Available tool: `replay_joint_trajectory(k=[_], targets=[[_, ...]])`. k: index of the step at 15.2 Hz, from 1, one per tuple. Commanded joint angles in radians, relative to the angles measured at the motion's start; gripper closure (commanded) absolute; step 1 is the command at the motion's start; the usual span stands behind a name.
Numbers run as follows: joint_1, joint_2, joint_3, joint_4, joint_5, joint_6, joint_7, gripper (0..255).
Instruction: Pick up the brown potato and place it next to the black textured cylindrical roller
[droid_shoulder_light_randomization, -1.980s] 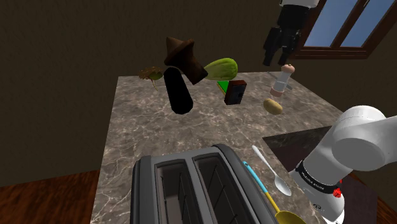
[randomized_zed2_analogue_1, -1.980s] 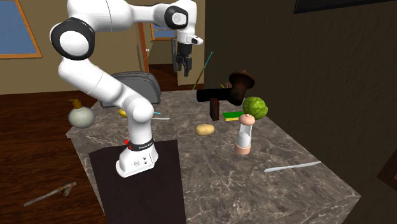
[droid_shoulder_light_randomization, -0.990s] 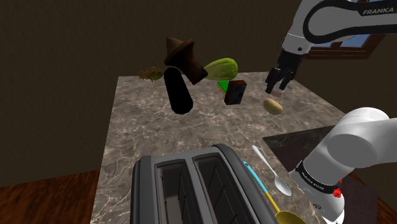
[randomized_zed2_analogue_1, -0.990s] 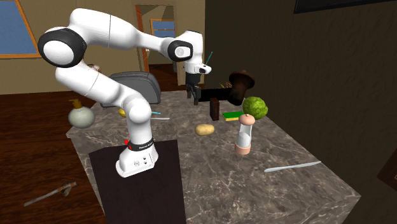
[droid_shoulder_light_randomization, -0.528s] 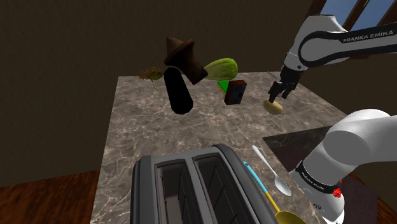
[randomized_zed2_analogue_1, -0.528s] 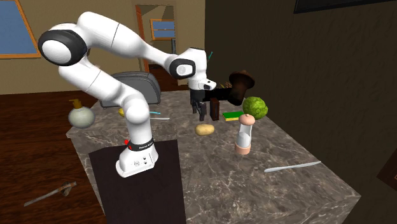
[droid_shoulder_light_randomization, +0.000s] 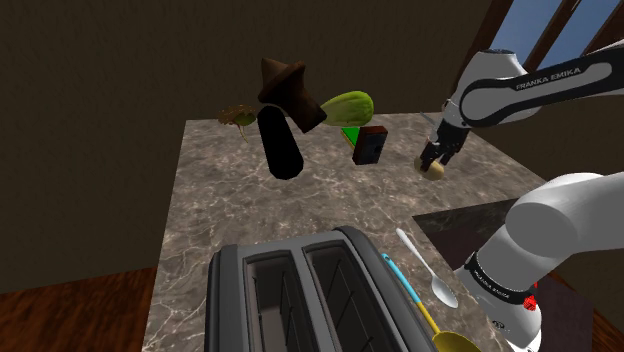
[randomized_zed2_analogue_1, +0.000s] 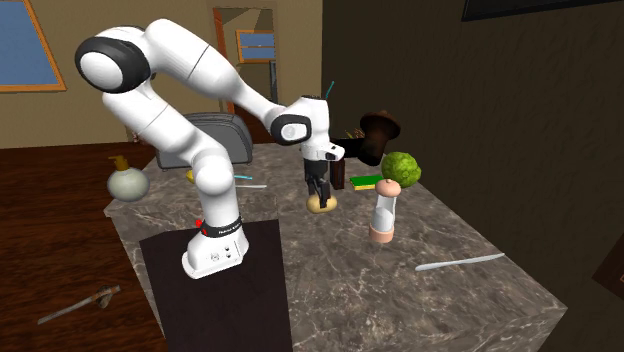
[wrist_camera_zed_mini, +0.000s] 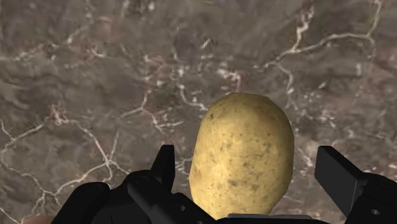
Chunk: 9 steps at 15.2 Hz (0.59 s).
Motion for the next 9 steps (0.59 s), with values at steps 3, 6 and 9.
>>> replay_joint_trajectory(k=[3, 6, 9], targets=[[-0.004, 0.048, -0.014, -0.027, -0.014, 0.075, 0.002, 0], [-0.004, 0.048, -0.014, -0.027, -0.013, 0.075, 0.002, 0], [-0.004, 0.048, -0.014, -0.027, -0.013, 0.075, 0.002, 0]])
